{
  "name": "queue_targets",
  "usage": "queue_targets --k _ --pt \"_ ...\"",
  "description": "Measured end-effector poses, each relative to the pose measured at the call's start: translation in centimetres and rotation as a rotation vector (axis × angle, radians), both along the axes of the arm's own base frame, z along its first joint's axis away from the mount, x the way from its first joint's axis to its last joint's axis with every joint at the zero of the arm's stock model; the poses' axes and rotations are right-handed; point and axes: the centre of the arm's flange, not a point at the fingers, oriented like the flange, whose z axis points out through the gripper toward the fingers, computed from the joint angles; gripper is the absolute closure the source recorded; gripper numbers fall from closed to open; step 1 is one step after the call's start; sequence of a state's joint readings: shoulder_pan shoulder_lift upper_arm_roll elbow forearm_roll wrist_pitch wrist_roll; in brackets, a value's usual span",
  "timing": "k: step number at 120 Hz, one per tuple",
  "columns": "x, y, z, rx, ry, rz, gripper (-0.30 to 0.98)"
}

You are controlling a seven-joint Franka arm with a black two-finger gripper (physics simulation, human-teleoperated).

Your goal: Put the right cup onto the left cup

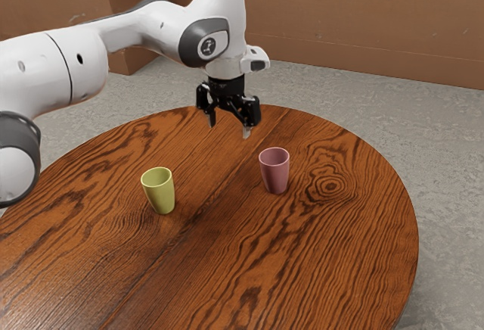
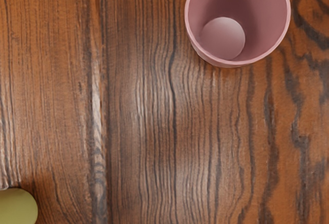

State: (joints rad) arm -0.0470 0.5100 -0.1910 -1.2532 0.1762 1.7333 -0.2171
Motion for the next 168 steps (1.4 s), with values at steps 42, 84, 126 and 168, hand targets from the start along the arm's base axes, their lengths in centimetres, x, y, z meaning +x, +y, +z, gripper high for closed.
queue_targets --k 42,84,126,168 --pt "2.4 -5.9 -3.2 -0.035 -0.052 -0.026 0.0" --pt "5.0 -6.1 -7.8 -0.052 -0.051 -0.003 0.0" --pt "5.9 -7.7 -10.1 -0.07 -0.067 -0.032 0.0" --pt "6.5 -8.5 -12.2 -0.076 -0.074 -0.053 0.02"
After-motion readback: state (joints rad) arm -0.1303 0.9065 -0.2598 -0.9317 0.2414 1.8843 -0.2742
